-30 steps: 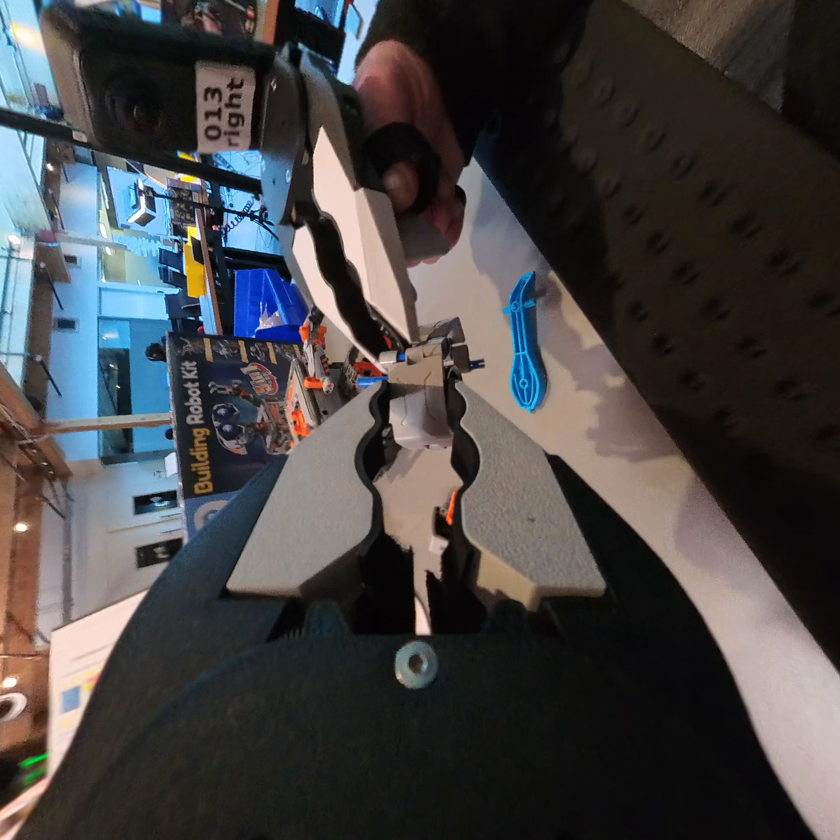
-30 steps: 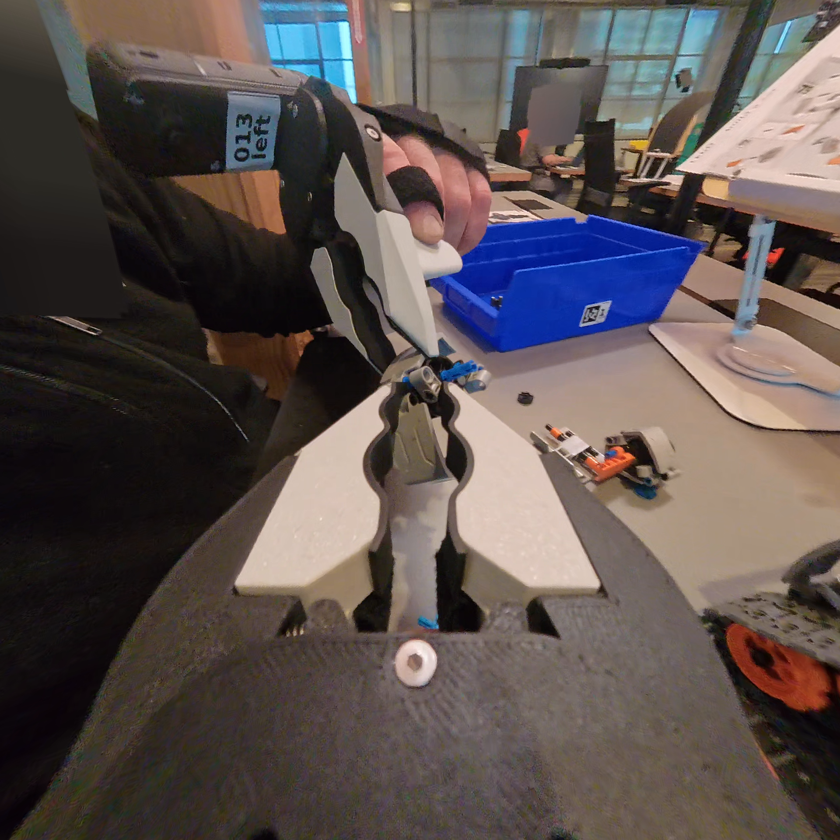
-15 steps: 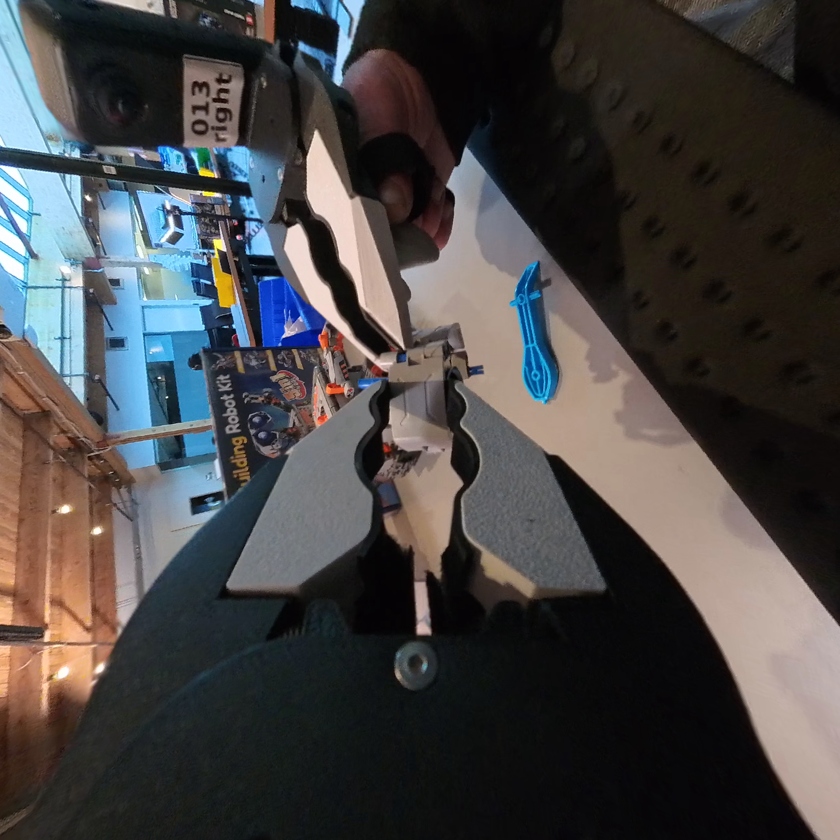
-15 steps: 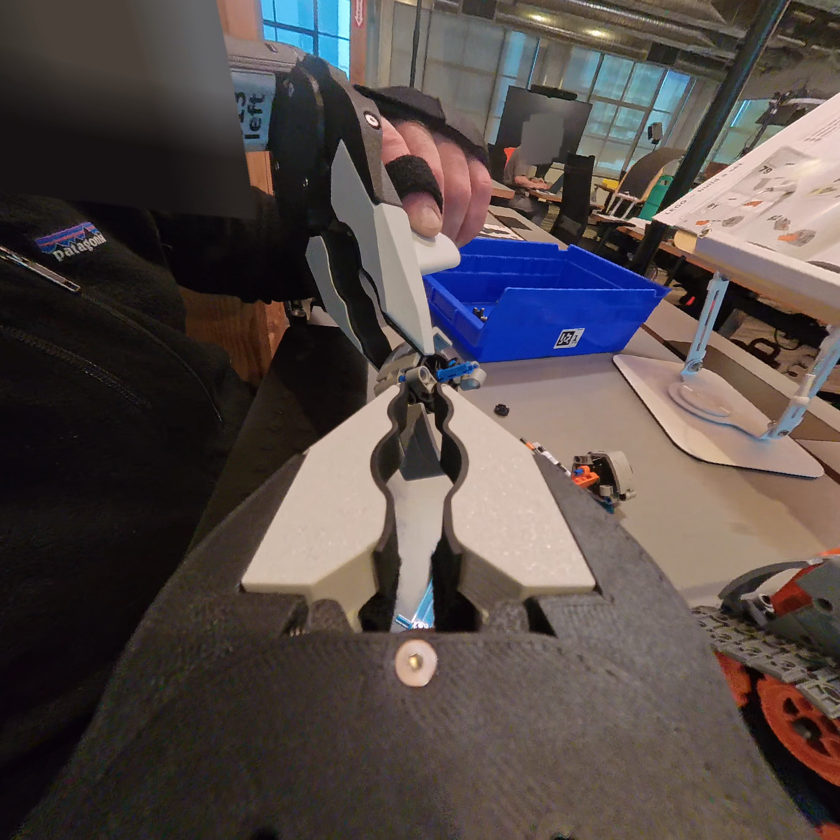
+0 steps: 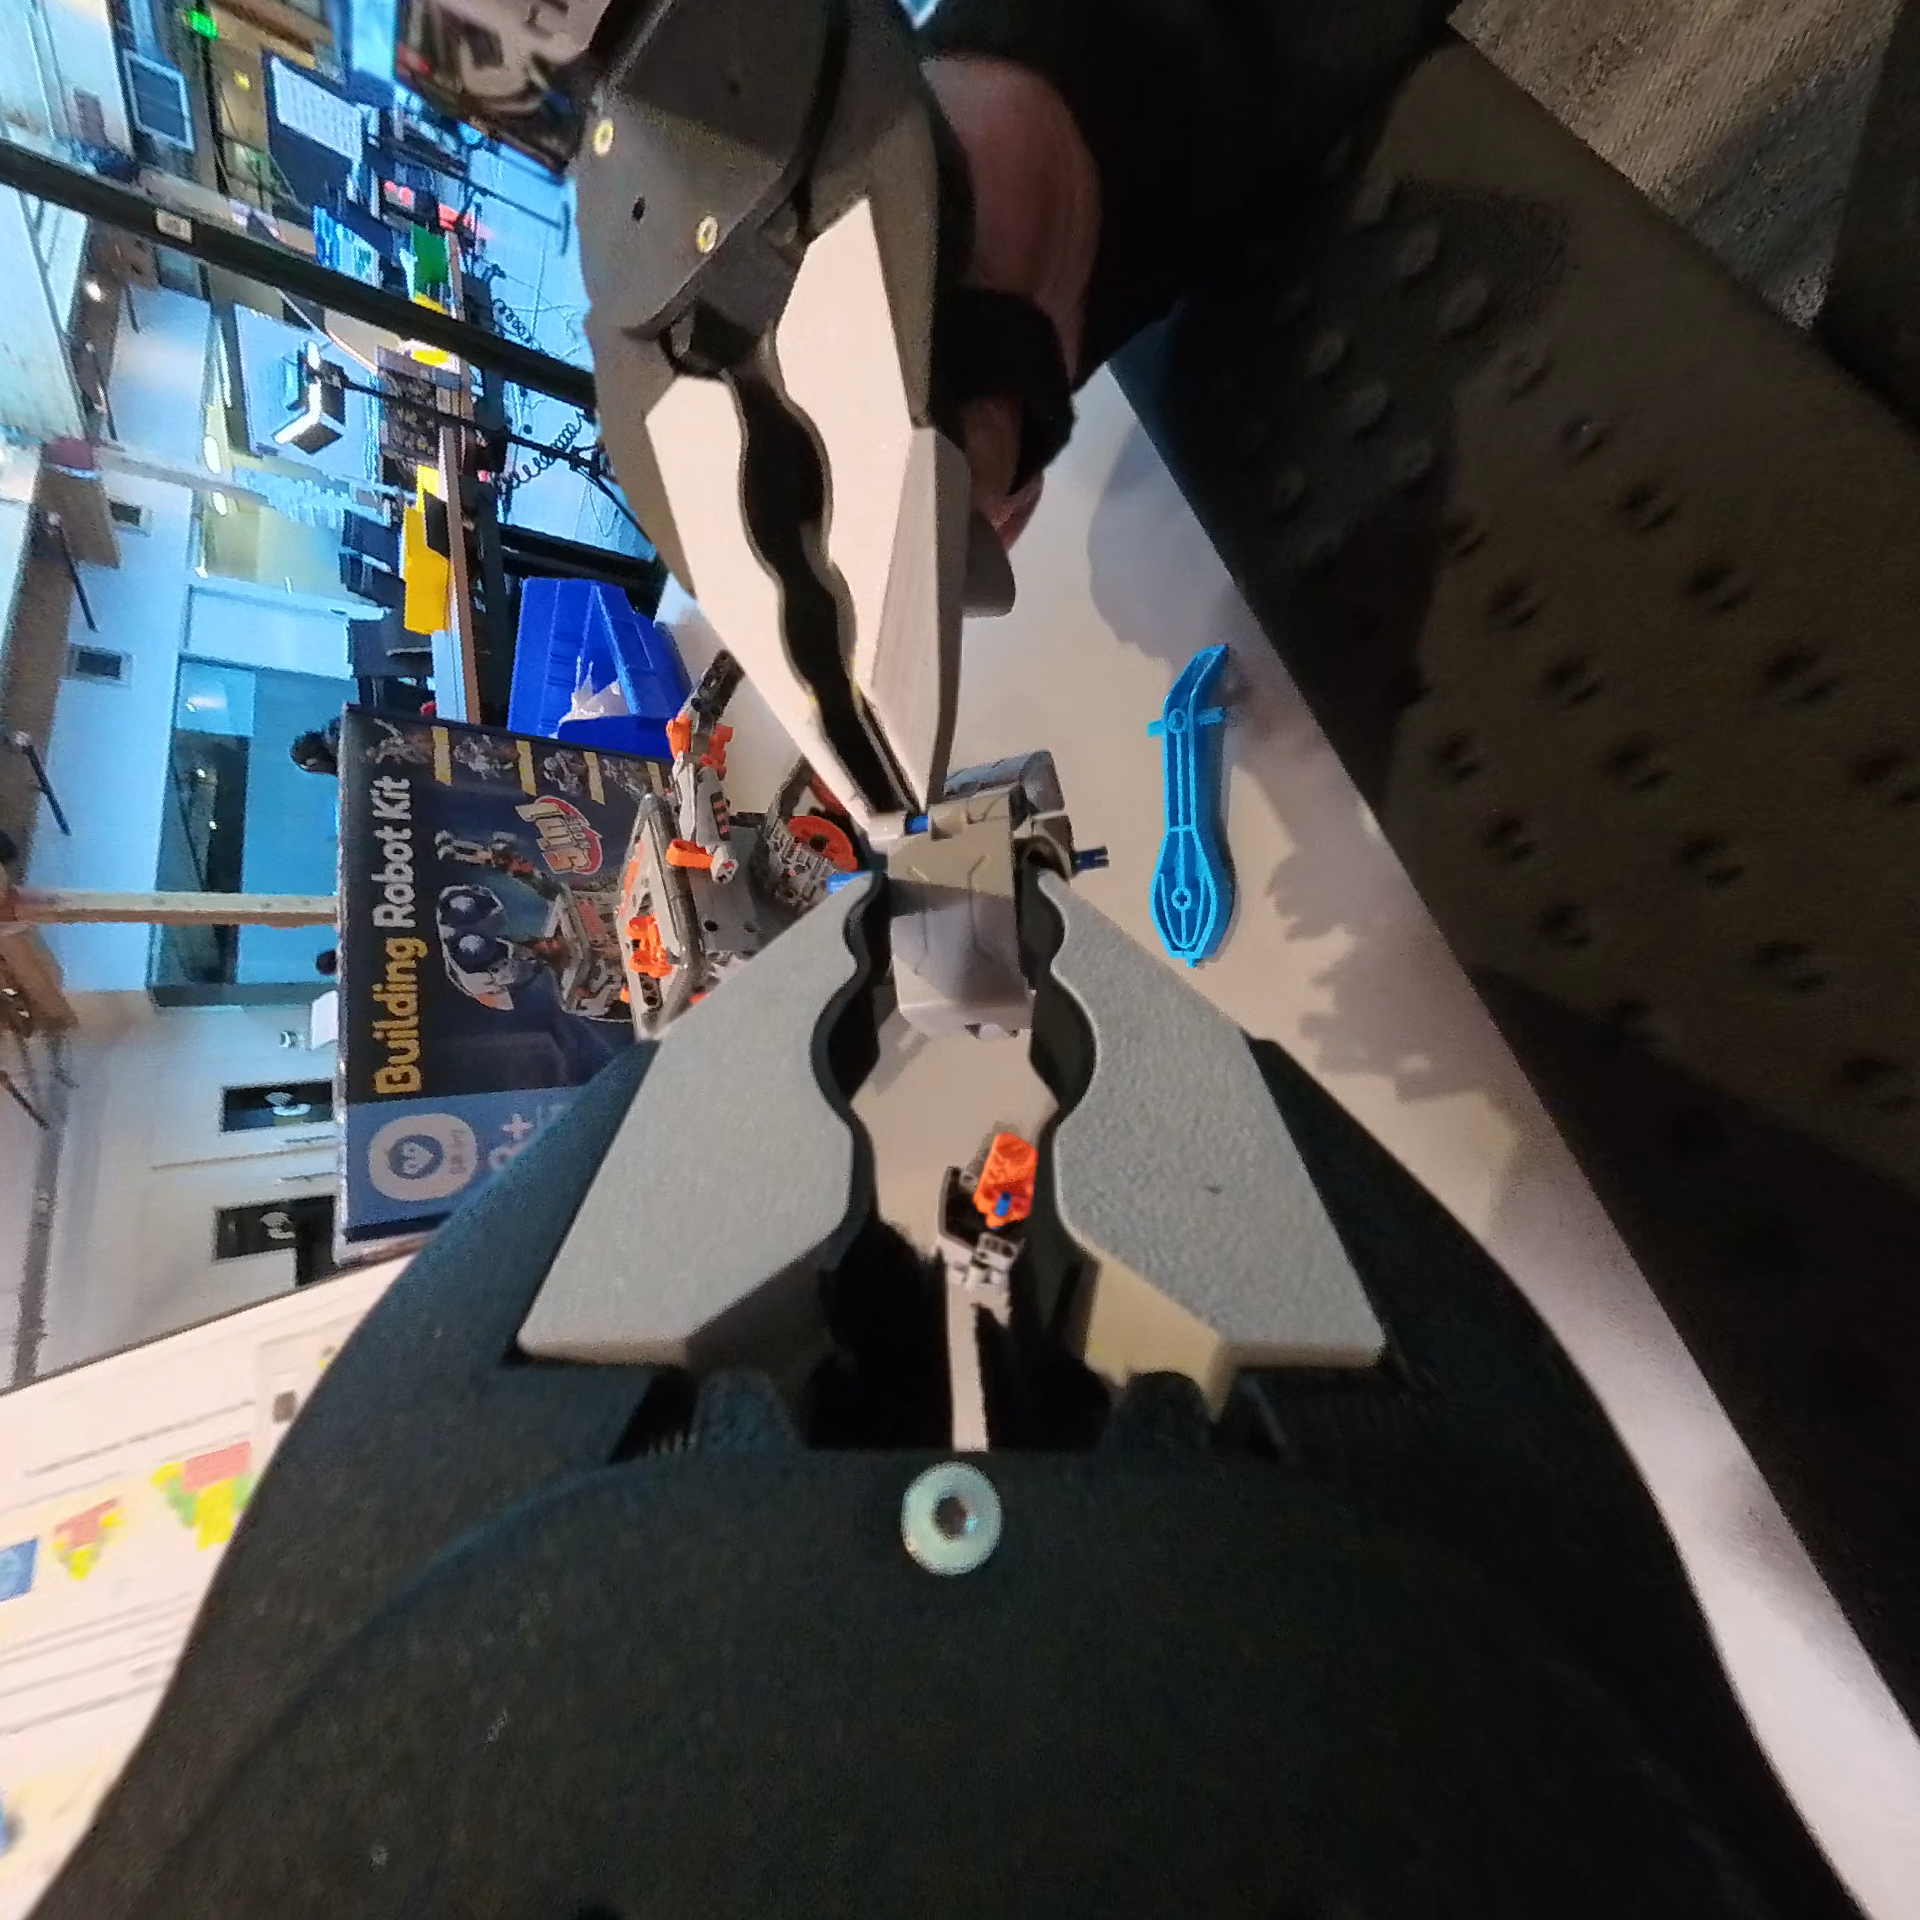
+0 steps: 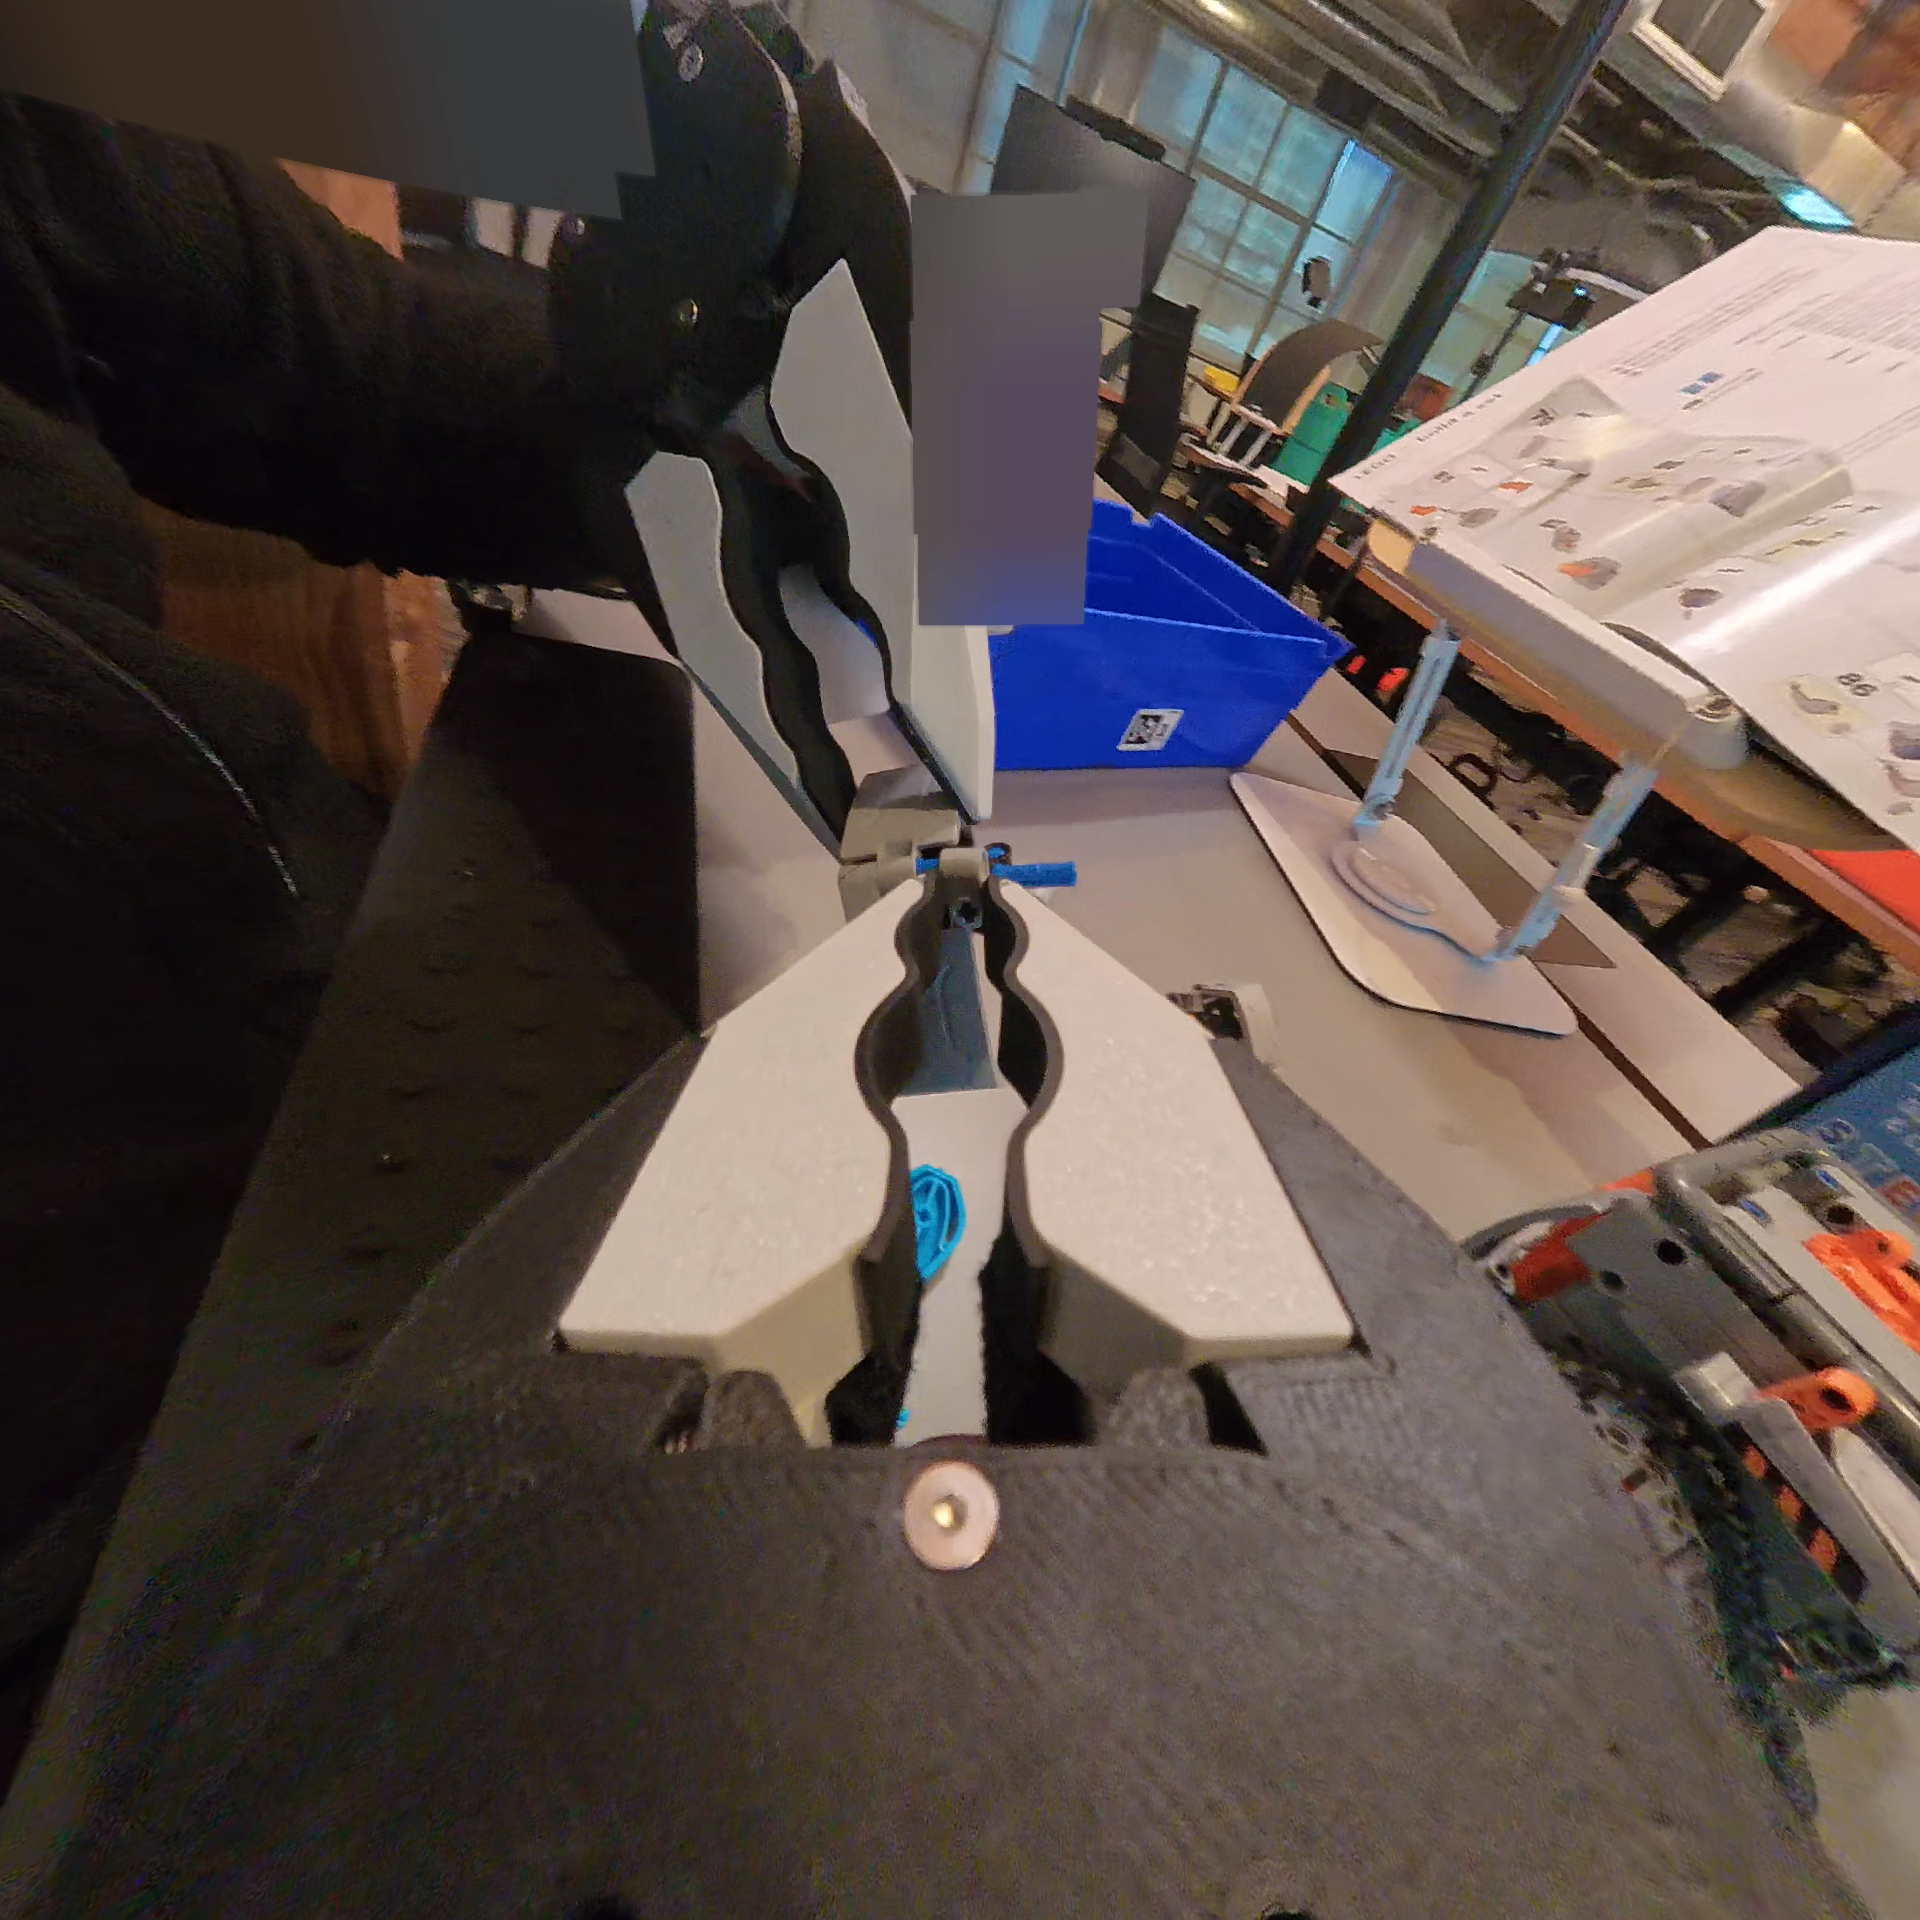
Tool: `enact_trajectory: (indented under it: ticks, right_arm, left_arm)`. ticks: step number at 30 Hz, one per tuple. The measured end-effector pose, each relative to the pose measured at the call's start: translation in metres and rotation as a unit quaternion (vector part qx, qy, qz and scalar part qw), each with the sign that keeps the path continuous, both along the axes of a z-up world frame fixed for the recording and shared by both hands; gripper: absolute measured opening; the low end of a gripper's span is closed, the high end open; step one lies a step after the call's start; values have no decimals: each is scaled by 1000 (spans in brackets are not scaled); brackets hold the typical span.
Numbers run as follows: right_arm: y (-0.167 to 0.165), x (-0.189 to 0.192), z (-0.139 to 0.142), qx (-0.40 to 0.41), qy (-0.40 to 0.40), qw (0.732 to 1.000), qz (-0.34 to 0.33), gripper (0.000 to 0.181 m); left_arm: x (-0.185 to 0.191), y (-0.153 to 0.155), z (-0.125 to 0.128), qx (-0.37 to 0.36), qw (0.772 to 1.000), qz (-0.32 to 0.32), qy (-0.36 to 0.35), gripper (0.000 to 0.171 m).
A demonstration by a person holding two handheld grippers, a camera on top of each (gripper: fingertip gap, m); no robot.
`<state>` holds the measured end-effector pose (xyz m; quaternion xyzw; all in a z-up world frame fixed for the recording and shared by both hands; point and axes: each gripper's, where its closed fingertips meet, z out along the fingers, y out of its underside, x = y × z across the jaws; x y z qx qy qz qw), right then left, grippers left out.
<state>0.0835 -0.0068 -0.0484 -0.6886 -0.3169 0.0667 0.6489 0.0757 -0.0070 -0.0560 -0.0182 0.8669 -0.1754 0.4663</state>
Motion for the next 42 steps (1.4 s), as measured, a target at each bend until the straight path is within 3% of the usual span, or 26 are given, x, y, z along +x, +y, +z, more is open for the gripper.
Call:
enact_trajectory:
  ticks: [6, 9, 11, 14, 21, 28, 32, 36, 42]
  right_arm:
    - [8, 6, -11, -24, -10, 999, -38, 3]
    - [14, 5, -13, -34, -10, 998, -47, 0]
    - [14, 8, -19, -48, -7, 997, -53, 0]
    - [11, 19, -17, -60, 42, 996, -54, 0]
    - [15, 34, -23, -87, 64, 991, -79, 0]
    - [21, 38, -35, -119, 57, 987, -90, 2]
    - [22, 31, -39, -128, 53, 987, -78, 10]
    - [24, 13, -46, -137, 19, 989, -60, 22]
    - [38, 0, -63, -140, -95, 981, -97, 30]
  left_arm:
    - [4, 3, -8, -24, 999, 21, 3, 22]
    - [-6, -27, -21, -56, 998, -23, 35, 22]
    - [12, -4, -34, 6, 1000, 25, 1, 22]
    - [10, 12, -23, -101, 994, 42, 20, 22]
    - [-1, 19, -38, -134, 987, 53, 71, 22]
    - [-9, 40, -60, -224, 953, 125, 160, 22]
    - [-7, 44, -64, -282, 933, 140, 173, 22]
    - [-1, 46, -56, -370, 898, 144, 189, 22]
    - [6, 45, -35, -465, 853, 138, 194, 22]
